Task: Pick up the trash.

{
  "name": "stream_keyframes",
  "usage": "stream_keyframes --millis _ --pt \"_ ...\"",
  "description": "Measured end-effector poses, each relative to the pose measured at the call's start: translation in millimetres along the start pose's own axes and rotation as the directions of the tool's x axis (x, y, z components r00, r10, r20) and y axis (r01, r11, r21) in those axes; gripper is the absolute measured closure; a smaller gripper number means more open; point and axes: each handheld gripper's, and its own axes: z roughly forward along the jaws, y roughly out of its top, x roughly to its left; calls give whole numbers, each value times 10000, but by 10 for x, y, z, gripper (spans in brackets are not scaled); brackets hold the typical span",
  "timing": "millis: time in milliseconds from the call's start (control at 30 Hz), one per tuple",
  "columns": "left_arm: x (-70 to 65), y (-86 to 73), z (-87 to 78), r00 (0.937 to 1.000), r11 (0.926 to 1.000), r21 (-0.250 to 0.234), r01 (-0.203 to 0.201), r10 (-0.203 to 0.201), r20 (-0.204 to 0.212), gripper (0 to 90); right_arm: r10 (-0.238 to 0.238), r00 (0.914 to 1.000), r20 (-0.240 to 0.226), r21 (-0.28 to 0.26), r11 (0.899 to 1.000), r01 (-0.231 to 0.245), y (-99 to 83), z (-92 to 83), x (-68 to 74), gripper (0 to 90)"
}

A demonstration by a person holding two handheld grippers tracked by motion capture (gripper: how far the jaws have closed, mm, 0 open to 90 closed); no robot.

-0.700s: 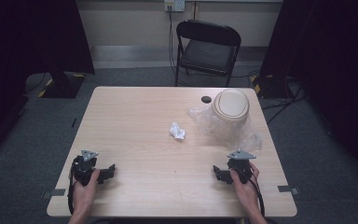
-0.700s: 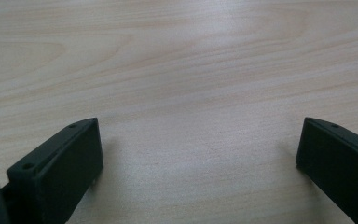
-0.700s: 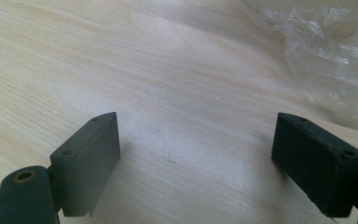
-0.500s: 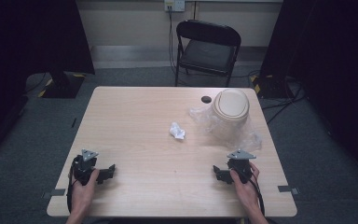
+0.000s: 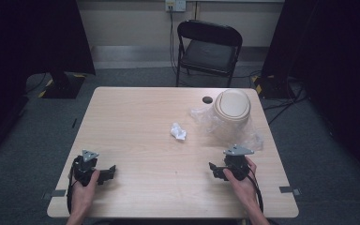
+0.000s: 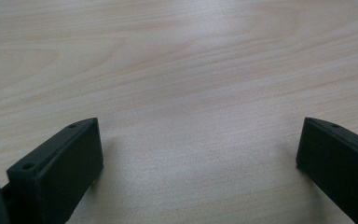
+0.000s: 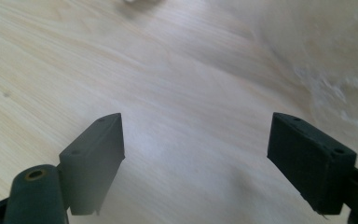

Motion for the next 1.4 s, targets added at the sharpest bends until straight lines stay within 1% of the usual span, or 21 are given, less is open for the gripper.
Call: stream_keyframes --millis 167,233,300,333,367,467,500,633,800,867,900,1033,1200,1267,1367,1400 --pt "0 0 0 10000 10000 0 0 0 -3 0 -104 9999 -106 -115 9999 102 184 52 34 196" --pt "0 0 0 10000 10000 -1 0 0 -1 0 -209 9997 -152 -265 9994 205 287 39 40 204" --pt "0 0 0 10000 10000 1 -3 3 -1 0 -252 9996 -157 -328 9992 247 322 29 40 203" --pt "-1 0 0 10000 10000 -4 6 -6 -1 0 -360 9993 -142 -447 9984 353 420 9 31 204" --pt "-1 0 0 10000 10000 -3 6 -6 7 0 -332 9993 -147 -454 9984 325 451 4 29 204" --pt "0 0 0 10000 10000 1 -2 2 -1 0 -560 9983 -147 -543 9970 552 572 -2 -3 203" --pt "0 0 0 10000 10000 -1 -3 3 -3 0 -553 9983 -193 -564 9969 542 613 -2 -20 203" --pt "0 0 0 10000 10000 2 0 0 -2 0 -575 9982 -142 -738 9957 563 788 -24 -73 210" --pt "-1 0 0 10000 10000 0 5 -5 7 0 -707 9975 74 -856 9938 711 1000 -49 -140 210" --pt "-1 0 0 10000 10000 0 2 -2 6 0 -680 9977 62 -888 9937 683 1034 -50 -163 210" --pt "0 0 0 10000 10000 0 -1 1 -2 0 -652 9977 188 -968 9931 668 1102 -53 -215 210" --pt "-1 -1 0 10000 10000 -4 15 -15 -5 0 -504 9984 262 -1124 9922 531 1210 -67 -305 210" --pt "-1 -1 0 10000 10000 -4 6 -6 7 0 -561 9975 422 -1182 9911 608 1335 -43 -368 212" --pt "-1 -1 0 10000 10000 -4 7 -7 5 0 -457 9983 363 -1039 9934 492 1362 -1 -398 204" --pt "0 0 0 10000 10000 0 1 -1 -2 0 -407 9982 436 -968 9943 448 1379 46 -443 204" --pt "-1 0 0 10000 10000 0 2 -2 6 0 -311 9984 464 -964 9947 354 1381 54 -457 204"
